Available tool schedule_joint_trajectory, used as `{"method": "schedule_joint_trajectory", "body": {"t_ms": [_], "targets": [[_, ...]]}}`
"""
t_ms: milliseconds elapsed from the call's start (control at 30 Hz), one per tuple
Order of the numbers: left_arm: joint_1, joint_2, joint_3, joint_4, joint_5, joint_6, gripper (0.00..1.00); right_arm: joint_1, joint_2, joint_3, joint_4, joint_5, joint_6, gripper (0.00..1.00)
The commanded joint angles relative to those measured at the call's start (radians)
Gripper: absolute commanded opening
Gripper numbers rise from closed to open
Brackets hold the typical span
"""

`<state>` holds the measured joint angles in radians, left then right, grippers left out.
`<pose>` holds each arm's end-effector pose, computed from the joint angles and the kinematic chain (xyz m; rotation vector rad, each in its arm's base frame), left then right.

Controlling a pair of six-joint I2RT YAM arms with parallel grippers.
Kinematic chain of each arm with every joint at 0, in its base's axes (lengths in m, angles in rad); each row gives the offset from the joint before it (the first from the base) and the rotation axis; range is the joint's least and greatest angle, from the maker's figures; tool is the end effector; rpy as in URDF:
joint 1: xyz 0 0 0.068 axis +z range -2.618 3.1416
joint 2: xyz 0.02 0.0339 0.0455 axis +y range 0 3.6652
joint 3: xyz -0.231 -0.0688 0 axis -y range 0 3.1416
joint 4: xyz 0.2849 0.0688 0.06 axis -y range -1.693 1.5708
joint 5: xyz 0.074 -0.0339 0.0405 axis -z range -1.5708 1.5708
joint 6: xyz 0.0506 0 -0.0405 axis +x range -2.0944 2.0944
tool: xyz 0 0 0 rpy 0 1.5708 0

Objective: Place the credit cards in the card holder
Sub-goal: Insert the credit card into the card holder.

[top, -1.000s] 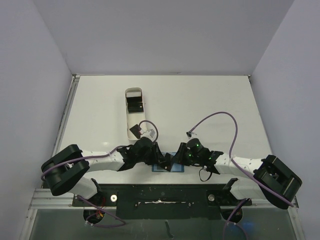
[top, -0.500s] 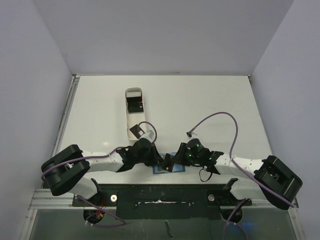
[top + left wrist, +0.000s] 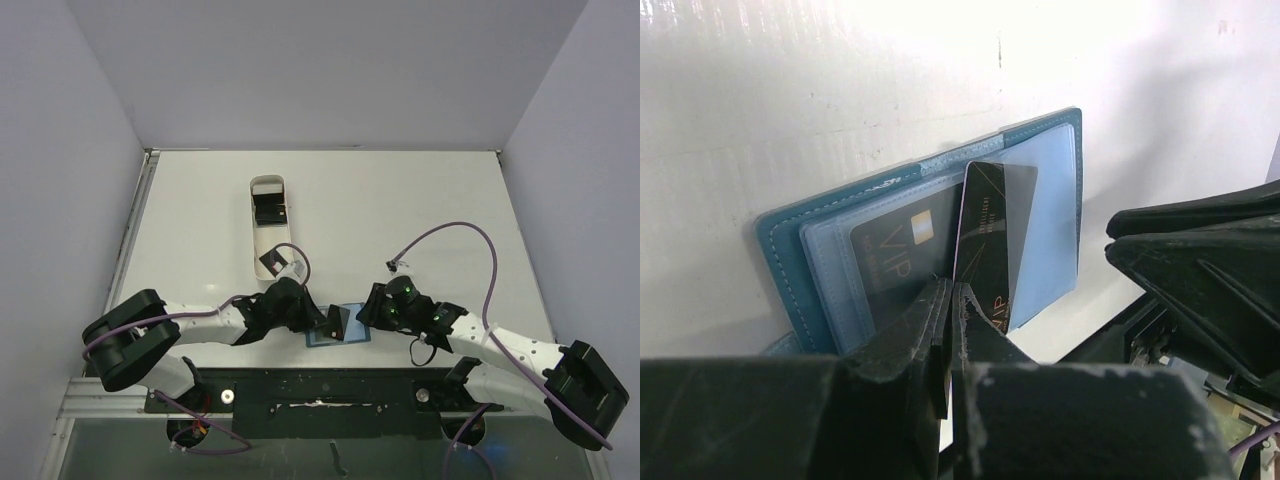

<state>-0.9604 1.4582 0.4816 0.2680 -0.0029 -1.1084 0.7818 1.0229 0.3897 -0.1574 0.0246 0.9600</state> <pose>0.1709 -0.2440 0.0595 -0.1880 2.5128 -0.9943 0.1800 0.1770 0.1019 0.2363 2.5021 0.7705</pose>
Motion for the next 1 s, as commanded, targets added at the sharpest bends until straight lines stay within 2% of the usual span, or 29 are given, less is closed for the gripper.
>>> {"method": "schedule_joint_trajectory", "body": {"t_ms": [0,500,967], "targets": [[0.002,0.003,-0.001,0.051,-0.035,-0.026,0.0,-0.015,-0.001,-0.001,-0.025,0.027,-0.019,0.3],[-0.038,0.031,0.007,0.068,-0.124,-0.054,0.0,0.009,0.0,-0.144,0.126,-0.021,0.082,0.22],[-0.064,-0.028,0.006,-0.022,-0.232,-0.071,0.0,0.029,-0.007,-0.16,0.13,-0.016,0.096,0.17]]}}
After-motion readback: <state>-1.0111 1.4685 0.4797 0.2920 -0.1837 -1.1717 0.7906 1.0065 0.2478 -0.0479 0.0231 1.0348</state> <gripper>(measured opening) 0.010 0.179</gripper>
